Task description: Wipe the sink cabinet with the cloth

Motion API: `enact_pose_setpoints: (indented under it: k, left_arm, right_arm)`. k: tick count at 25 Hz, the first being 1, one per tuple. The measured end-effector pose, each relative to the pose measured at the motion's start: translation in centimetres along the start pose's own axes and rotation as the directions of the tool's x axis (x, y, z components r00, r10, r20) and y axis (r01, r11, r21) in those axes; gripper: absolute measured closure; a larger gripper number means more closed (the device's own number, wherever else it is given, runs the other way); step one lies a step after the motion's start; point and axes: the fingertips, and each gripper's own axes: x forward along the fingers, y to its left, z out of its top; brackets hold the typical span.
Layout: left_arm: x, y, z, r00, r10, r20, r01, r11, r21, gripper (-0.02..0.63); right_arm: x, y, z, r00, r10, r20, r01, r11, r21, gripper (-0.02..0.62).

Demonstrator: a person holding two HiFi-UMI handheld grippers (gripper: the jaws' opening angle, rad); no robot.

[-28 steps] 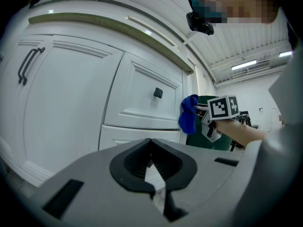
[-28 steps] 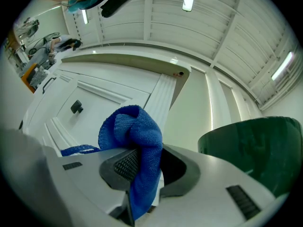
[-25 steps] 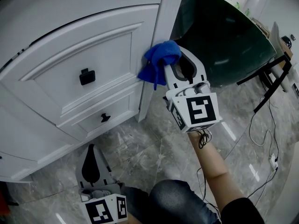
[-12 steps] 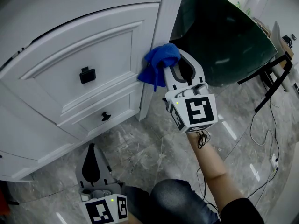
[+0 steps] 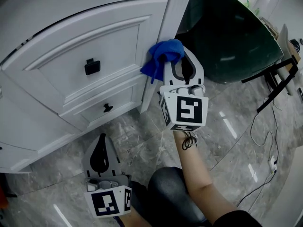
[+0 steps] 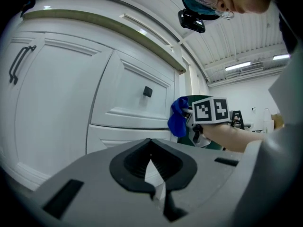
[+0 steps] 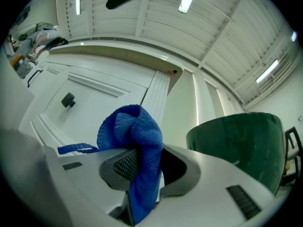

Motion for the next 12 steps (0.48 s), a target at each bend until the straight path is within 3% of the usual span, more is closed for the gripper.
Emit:
enact_pose_setpoints:
  k: [3, 7, 12]
  left_arm:
    - [0.1, -0.6, -0.2, 1.000, -0.018, -0.005, 0.018, 1.000, -0.001, 0.606]
    - [0.0, -1.3, 0.1, 0.999, -0.055, 0.004, 0.055, 0.998, -0.020, 0.606]
    - [-0.8, -0.7, 0.5, 0.998, -0.061, 0.008, 0.061, 0.998, -0.027, 0.606]
  right_arm:
    - [0.1, 0.2, 0.0, 1.000, -0.015, -0.021, 0.015, 1.000, -0.012, 0.482]
    - [-0.1, 0.2, 0.1, 1.000, 0.018, 0.024, -0.018, 0.999, -0.030, 0.482]
    - [-0.5, 0.5, -0.6, 0.999, -0.009, 0.045, 0.013, 0.997, -0.079, 0.482]
